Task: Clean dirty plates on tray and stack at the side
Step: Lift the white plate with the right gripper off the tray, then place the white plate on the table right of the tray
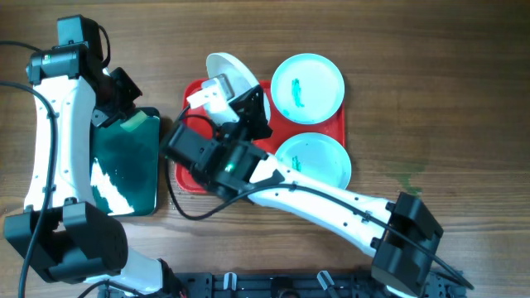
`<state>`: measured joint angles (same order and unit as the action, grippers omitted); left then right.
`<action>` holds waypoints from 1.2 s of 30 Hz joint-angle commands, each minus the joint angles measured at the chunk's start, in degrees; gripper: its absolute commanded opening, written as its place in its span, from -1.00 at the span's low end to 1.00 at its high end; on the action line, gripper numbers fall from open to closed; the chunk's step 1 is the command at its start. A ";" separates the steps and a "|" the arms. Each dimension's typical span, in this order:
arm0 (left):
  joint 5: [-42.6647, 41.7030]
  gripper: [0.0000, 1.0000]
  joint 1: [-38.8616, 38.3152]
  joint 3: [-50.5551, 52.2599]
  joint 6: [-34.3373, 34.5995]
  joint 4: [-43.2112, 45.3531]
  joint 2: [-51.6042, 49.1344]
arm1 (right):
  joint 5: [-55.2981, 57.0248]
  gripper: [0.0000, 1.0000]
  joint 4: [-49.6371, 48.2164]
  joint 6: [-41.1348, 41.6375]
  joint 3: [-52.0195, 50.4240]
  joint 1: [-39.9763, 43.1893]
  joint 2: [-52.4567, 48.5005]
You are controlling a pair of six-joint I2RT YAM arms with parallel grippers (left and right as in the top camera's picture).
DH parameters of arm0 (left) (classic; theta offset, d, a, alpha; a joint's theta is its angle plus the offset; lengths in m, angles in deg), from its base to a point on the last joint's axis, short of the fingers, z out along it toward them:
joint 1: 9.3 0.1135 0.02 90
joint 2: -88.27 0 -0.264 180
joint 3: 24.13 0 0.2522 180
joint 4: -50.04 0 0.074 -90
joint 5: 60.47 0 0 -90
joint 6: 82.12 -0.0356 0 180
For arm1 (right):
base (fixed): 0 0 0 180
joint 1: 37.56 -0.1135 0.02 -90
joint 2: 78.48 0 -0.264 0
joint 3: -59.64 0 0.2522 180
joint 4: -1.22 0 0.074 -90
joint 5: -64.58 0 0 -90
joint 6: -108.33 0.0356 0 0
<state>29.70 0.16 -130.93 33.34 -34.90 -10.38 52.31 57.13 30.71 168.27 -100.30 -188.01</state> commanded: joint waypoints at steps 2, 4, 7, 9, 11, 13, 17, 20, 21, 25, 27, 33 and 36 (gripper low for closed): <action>0.55 -0.92 0.04 0.26 2.27 0.20 0.39 | 5.53 -0.92 -1.92 -3.58 0.70 -0.42 0.57; 0.57 -0.92 0.04 0.26 2.27 0.20 0.39 | 5.51 -0.92 -1.92 -3.41 0.70 -0.42 0.57; 0.57 -0.92 0.04 0.26 2.54 0.28 0.39 | 2.05 -0.91 -2.32 -3.21 0.70 -0.39 0.57; 0.55 -0.92 0.04 0.26 3.54 0.39 0.39 | -4.00 -0.92 -1.79 -3.26 0.70 -0.39 0.57; 0.31 -0.92 0.04 0.26 4.50 0.46 0.39 | -14.14 -0.92 0.24 -3.21 0.70 -0.15 0.57; 0.02 -0.92 0.02 0.26 5.05 0.42 0.39 | -22.75 -0.92 2.10 -1.99 0.70 0.52 0.85; -2.73 -0.92 -0.42 0.26 5.03 0.42 0.39 | -42.29 -0.92 8.13 4.55 0.70 6.27 4.46; -3.43 -0.92 -2.05 0.26 5.05 0.66 0.39 | -57.02 -0.92 10.23 4.48 0.70 14.14 8.26; -3.56 -0.92 -3.15 0.26 5.05 1.03 0.39 | -61.70 -0.92 10.97 4.46 0.70 17.55 9.73; -3.58 -0.92 -7.52 0.26 5.09 2.93 0.39 | -77.50 -0.92 14.84 4.59 0.70 35.12 13.99; -3.56 -0.92 -10.08 0.26 5.31 4.35 0.39 | -80.50 -0.91 17.00 4.59 0.70 43.12 14.21; -3.48 -0.92 -15.23 0.26 7.26 8.63 0.39 | -84.94 -0.92 18.01 4.46 -5.07 66.62 13.86; -3.48 -0.92 -16.39 0.26 7.28 10.40 0.35 | -86.51 -0.91 13.11 4.15 -12.94 76.30 13.86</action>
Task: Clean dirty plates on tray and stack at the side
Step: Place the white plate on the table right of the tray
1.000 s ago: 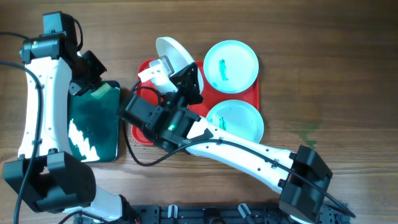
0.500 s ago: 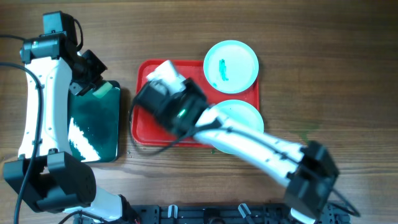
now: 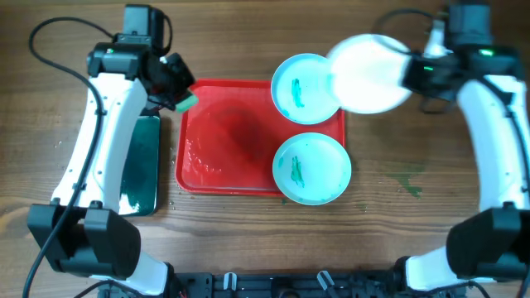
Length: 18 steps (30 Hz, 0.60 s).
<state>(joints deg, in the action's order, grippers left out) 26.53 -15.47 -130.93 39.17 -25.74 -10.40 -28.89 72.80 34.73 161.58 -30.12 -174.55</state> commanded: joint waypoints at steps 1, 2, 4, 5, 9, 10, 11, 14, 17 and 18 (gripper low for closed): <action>-0.31 -0.92 -0.74 0.26 1.77 1.46 0.37 | -6.54 -0.91 -4.63 0.28 -9.27 8.33 0.39; -0.22 -0.92 -0.74 0.26 2.25 1.60 0.35 | -7.50 -0.91 -6.51 0.28 -11.63 9.62 0.39; -0.13 -0.92 -0.74 0.26 2.23 2.03 0.31 | -7.80 -0.91 -11.10 1.16 -17.22 11.06 0.39; -0.13 -0.92 -0.74 0.26 2.23 2.12 0.31 | -7.78 -0.91 -12.61 2.19 -18.97 11.17 0.39; -0.15 -0.92 -0.74 0.26 2.23 2.27 0.31 | -5.14 -0.91 -21.11 7.80 -28.83 11.13 0.39; -0.13 -0.92 -0.74 0.26 2.23 2.29 0.31 | -4.96 -0.91 -22.84 7.82 -30.58 11.13 0.39; -0.15 -0.92 -0.74 0.26 2.23 2.34 0.31 | -4.00 -0.91 -24.30 8.31 -32.15 11.13 0.35; -0.15 -0.92 -0.74 0.26 2.23 2.78 0.31 | -0.81 -0.07 -25.86 12.35 -34.58 11.13 0.28; -0.15 -0.92 -0.74 0.26 2.23 3.21 0.31 | -6.03 -0.03 -23.34 11.67 -32.11 11.13 0.57; -0.15 -0.92 -0.74 0.26 2.23 3.28 0.31 | -8.02 -0.03 -21.44 10.47 -30.53 11.10 0.70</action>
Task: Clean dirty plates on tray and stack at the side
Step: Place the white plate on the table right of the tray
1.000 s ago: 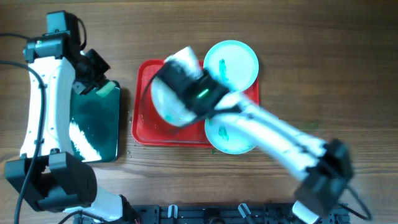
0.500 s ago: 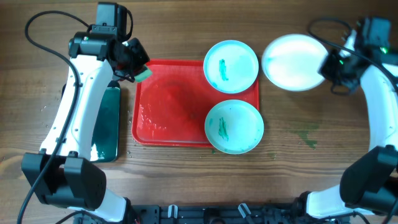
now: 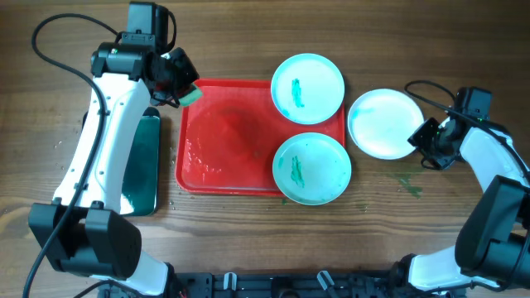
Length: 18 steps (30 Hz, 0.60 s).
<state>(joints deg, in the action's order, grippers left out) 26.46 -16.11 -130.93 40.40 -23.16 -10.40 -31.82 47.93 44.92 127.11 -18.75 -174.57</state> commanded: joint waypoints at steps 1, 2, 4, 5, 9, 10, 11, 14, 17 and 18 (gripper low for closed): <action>-0.09 -0.92 -0.11 0.26 1.01 0.66 0.31 | -7.69 -0.04 6.01 -1.90 6.25 -0.59 0.90; -0.09 -0.92 -0.11 0.26 1.01 0.52 0.31 | -9.09 -0.06 9.20 -3.41 8.48 -1.03 1.14; -0.09 -0.92 -0.11 0.26 1.01 0.55 0.31 | -9.20 -0.06 14.75 -6.05 11.91 -2.54 1.73; -0.09 -0.92 -0.11 0.26 1.01 0.57 0.31 | -9.33 -0.06 16.24 -7.32 12.66 -3.34 1.92; -0.07 -0.92 -0.11 0.26 1.01 0.81 0.31 | -13.07 -0.03 21.66 -12.81 12.92 -9.57 1.86; -0.07 -0.92 -0.11 0.26 1.01 0.79 0.31 | -13.03 -0.02 23.04 -13.25 12.59 -11.78 1.79; -0.04 -0.92 -0.11 0.26 1.01 0.79 0.31 | -12.98 -0.02 23.80 -13.55 11.91 -13.73 1.79; -0.07 -0.92 -0.11 0.26 0.98 0.79 0.31 | -12.98 -0.02 24.79 -13.29 8.87 -18.40 1.81; -0.07 -0.92 -0.11 0.26 0.98 0.83 0.31 | -11.76 -0.04 23.52 -12.79 4.98 -22.03 1.81; -0.04 -0.92 -0.11 0.26 0.98 0.96 0.31 | -10.45 -0.05 22.23 -11.58 3.43 -23.26 1.81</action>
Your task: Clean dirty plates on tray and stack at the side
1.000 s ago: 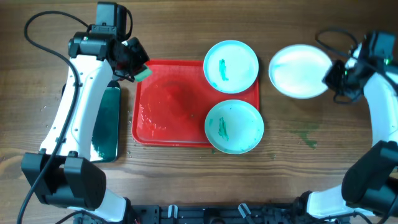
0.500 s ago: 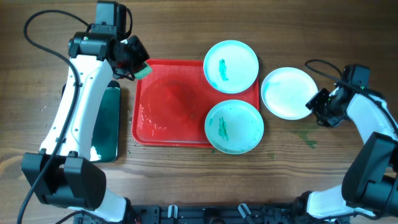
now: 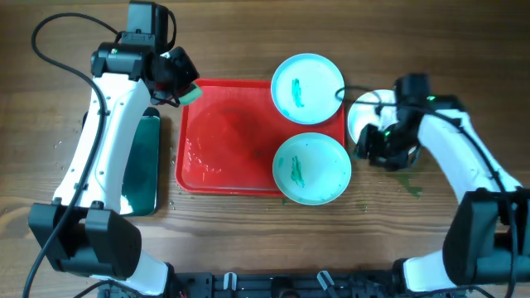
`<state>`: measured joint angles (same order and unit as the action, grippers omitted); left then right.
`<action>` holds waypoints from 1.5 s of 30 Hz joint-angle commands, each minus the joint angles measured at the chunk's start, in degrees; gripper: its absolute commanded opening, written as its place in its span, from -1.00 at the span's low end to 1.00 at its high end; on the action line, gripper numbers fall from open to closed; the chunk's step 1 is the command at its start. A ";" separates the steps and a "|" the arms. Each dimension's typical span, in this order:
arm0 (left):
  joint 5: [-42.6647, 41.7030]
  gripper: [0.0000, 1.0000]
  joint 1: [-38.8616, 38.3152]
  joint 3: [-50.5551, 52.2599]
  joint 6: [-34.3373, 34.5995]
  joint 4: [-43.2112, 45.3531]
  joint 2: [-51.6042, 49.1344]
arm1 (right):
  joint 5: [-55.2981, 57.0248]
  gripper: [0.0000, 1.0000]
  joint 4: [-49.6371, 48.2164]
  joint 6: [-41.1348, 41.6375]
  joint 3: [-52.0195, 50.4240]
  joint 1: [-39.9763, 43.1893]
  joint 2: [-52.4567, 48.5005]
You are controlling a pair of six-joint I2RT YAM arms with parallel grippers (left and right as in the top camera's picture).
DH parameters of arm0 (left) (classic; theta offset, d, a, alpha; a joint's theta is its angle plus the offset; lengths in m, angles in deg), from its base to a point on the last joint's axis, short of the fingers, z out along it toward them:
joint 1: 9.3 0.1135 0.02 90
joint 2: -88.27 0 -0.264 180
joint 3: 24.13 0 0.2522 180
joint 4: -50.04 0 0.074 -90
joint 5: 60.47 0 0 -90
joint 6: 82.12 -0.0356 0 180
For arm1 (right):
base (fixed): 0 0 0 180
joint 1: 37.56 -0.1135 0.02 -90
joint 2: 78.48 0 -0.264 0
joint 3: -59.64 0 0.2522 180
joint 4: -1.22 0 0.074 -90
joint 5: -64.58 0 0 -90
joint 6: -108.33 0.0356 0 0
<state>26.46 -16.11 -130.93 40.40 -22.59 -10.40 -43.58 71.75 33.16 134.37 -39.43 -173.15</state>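
Two pale blue plates smeared with green sit on the right side of the red tray (image 3: pixel 219 141), one at the back (image 3: pixel 308 88) and one at the front (image 3: pixel 312 168). A clean white plate (image 3: pixel 364 112) lies on the table to the right of the tray, partly under my right arm. My right gripper (image 3: pixel 373 149) hovers over that plate's front edge, near the front dirty plate, and its fingers look open and empty. At the tray's back left corner, my left gripper (image 3: pixel 186 89) is shut on a green sponge (image 3: pixel 191 96).
A dark green basin (image 3: pixel 141 174) holding liquid stands left of the tray, under my left arm. The tray's left half is wet and bare. A faint green stain (image 3: pixel 407 178) marks the wood at the right.
My right gripper has moved from the white plate's right edge to its front left edge, close to the front dirty plate. The white plate stays on the table. The left arm is unchanged.
First my right gripper held a white plate tilted over the tray's left side, with my left gripper at the basin. Then the right arm carried that plate above the table on the right while my left gripper held the sponge by the tray corner. Afterwards the plate lay beside the tray.
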 commanded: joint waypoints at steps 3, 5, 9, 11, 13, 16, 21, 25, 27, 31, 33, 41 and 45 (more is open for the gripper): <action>-0.04 -0.92 -0.11 0.26 0.98 0.44 0.31 | 2.71 -0.07 -5.49 1.33 -7.08 -4.59 0.39; -0.04 -0.92 -0.11 0.26 0.98 0.42 0.31 | 2.71 -0.09 -7.58 1.31 -8.22 -5.03 0.39; -0.04 -0.92 -0.11 0.26 0.96 0.42 0.31 | 2.67 -0.32 -10.34 0.15 -8.92 -5.46 0.39; -0.04 -0.92 -0.11 0.26 0.96 0.42 0.31 | 2.67 -0.49 -10.75 0.11 -8.92 -5.60 0.39; -0.04 -0.92 -0.11 0.26 0.98 0.42 0.31 | 2.62 -0.67 -10.91 0.13 -8.92 -5.73 0.39; -0.04 -0.92 -0.11 0.26 0.96 0.42 0.31 | 2.62 -0.88 -10.64 -0.37 -8.92 -6.05 0.39; -0.07 -0.92 -0.11 0.26 0.98 -0.28 0.31 | -1.46 -0.91 -8.15 -3.13 -6.82 -8.85 1.25; -0.07 -0.92 -0.11 0.26 0.98 -0.72 0.31 | -0.68 -0.91 -7.78 0.57 -2.84 -13.90 2.73; -0.07 -0.92 -0.11 0.26 0.98 -0.66 0.31 | 2.67 -0.91 -9.88 7.67 -0.85 -17.25 2.82; -0.04 -0.92 -0.11 0.26 0.98 -0.68 0.31 | 11.52 -0.91 -19.19 23.23 -0.07 -24.79 2.14; -0.04 -0.92 -0.11 0.26 0.98 -0.68 0.31 | 15.04 -0.91 -24.15 29.77 -0.07 -29.03 0.72; -0.07 -0.92 -0.11 0.26 0.98 -0.72 0.31 | 15.04 -0.91 -33.86 31.67 0.57 -37.29 -6.97; -0.04 -0.92 -0.11 0.26 0.98 -0.70 0.31 | 12.13 -0.70 -31.36 25.86 3.69 -37.11 -8.90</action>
<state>26.46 -16.11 -130.93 40.40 -23.31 -10.40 -30.29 39.10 62.45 134.28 -76.78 -180.50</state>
